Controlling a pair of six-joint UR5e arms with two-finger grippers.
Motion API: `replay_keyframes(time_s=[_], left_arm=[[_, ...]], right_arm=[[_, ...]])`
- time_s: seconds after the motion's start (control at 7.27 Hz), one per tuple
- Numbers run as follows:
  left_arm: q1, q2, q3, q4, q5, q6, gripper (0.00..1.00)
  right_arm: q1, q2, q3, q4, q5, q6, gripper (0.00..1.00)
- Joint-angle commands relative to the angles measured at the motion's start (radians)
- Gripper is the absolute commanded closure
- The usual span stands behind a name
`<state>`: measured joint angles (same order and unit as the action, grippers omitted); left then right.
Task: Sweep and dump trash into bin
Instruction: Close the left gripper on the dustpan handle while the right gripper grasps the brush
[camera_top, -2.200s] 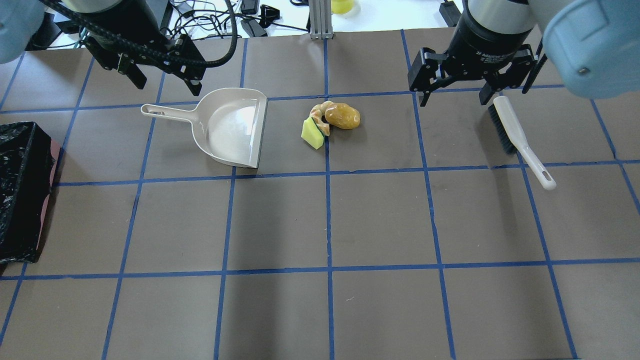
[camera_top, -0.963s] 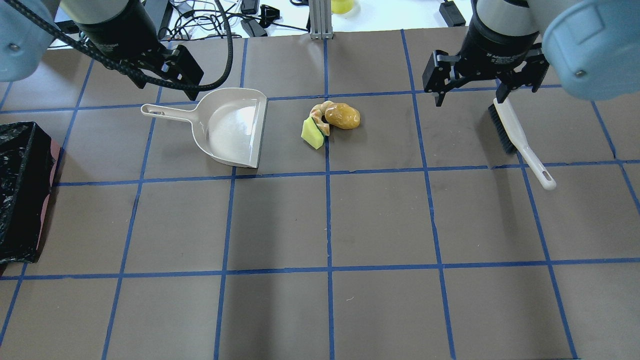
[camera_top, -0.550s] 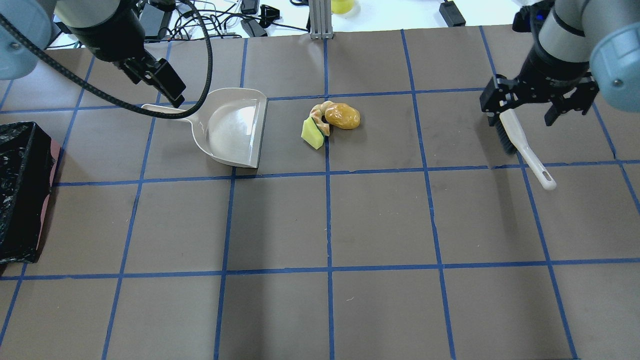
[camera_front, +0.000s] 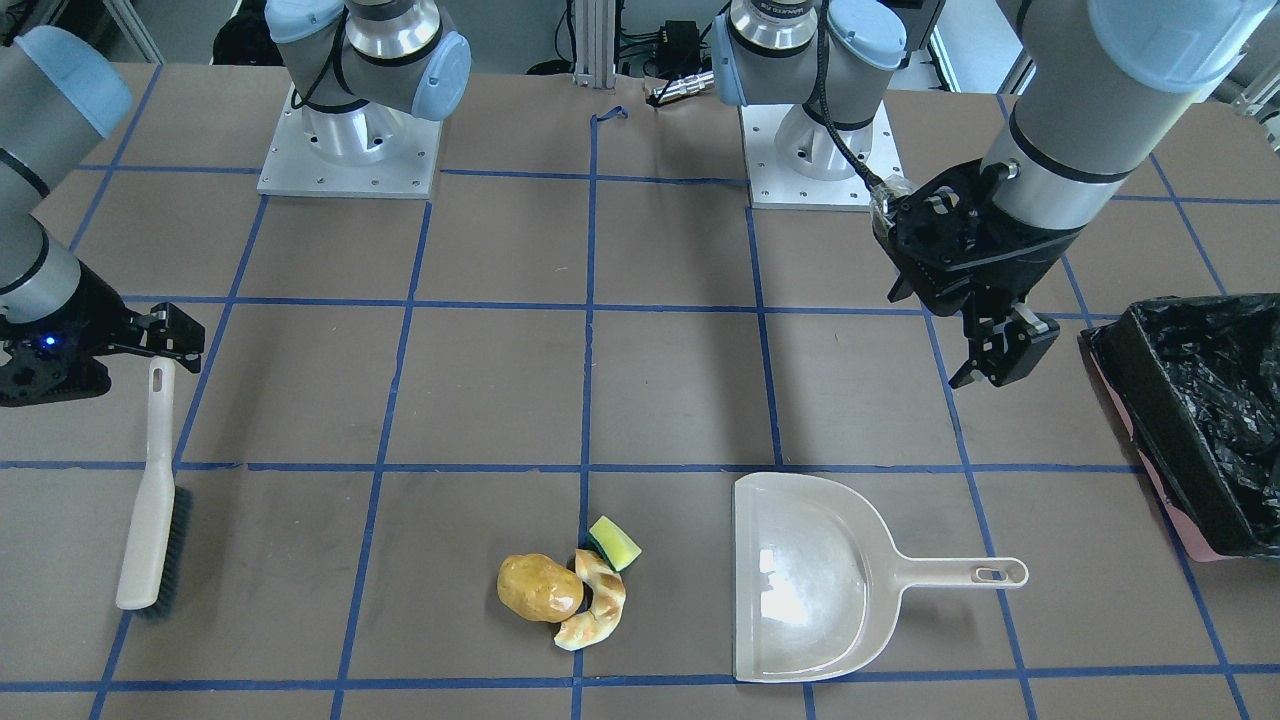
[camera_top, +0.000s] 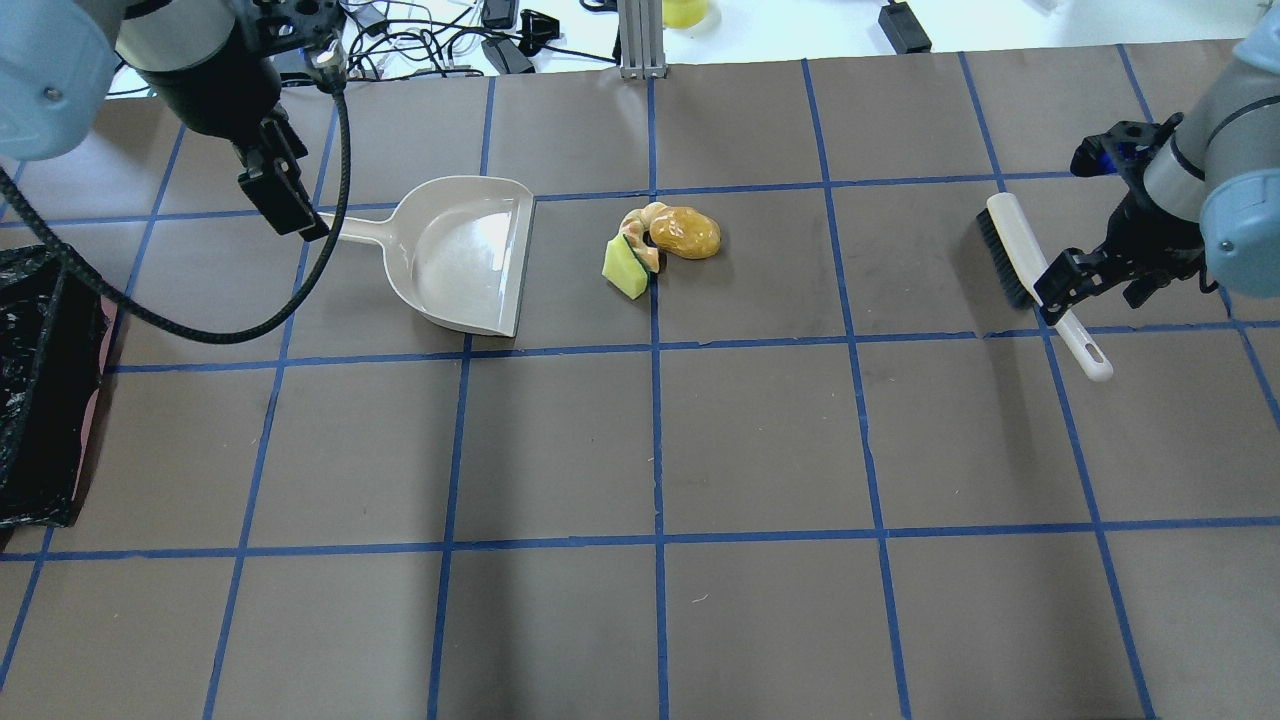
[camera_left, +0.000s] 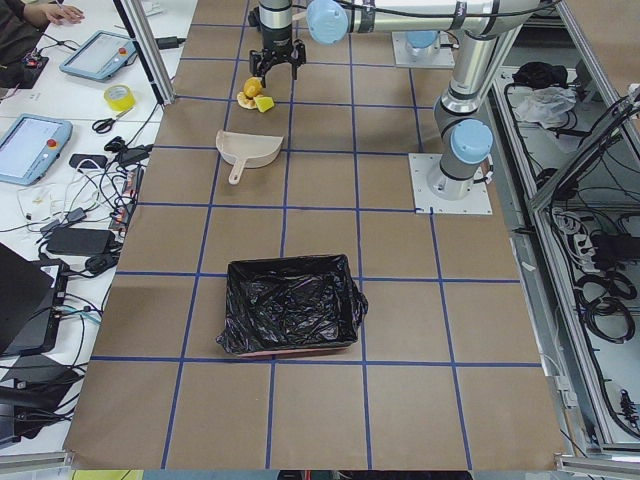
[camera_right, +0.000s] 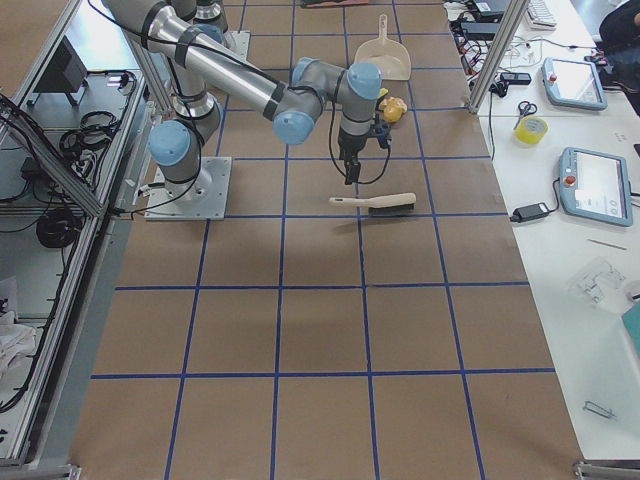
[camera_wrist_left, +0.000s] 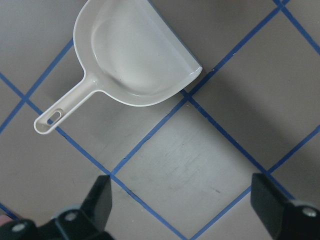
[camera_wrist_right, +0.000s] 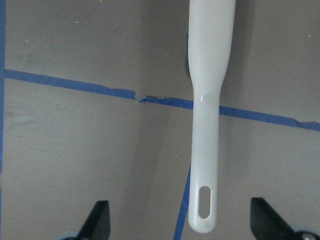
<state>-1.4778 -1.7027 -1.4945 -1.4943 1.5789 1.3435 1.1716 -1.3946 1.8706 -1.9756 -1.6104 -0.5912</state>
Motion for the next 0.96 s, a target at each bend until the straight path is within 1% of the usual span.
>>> replay_keyframes(time_s=[0.0, 0.14, 0.28, 0.41, 0.55, 0.69, 0.83], left_arm=[[0.068, -0.063, -0.053, 0.11, -0.011, 0.229, 0.02], [0.094, -0.095, -0.055, 0.117, -0.01, 0.331, 0.02], [0.118, -0.129, -0.044, 0.155, -0.011, 0.377, 0.0], [0.122, -0.174, -0.038, 0.198, 0.002, 0.396, 0.0], [0.129, -0.225, -0.036, 0.309, 0.004, 0.402, 0.0], [0.137, -0.253, -0.047, 0.313, 0.01, 0.399, 0.0], [0.152, -0.276, -0.044, 0.307, 0.006, 0.402, 0.0]], right_arm=[[-0.015, 0.084, 0.004, -0.048, -0.011, -0.073, 0.04], [-0.024, 0.098, 0.005, -0.052, -0.016, -0.087, 0.04], [-0.026, 0.104, 0.016, -0.052, -0.019, -0.082, 0.07], [-0.027, 0.104, 0.027, -0.054, -0.035, -0.081, 0.14], [-0.029, 0.106, 0.028, -0.052, -0.036, -0.079, 0.25], [-0.029, 0.106, 0.029, -0.049, -0.037, -0.081, 0.43], [-0.029, 0.106, 0.029, -0.048, -0.06, -0.081, 0.56]])
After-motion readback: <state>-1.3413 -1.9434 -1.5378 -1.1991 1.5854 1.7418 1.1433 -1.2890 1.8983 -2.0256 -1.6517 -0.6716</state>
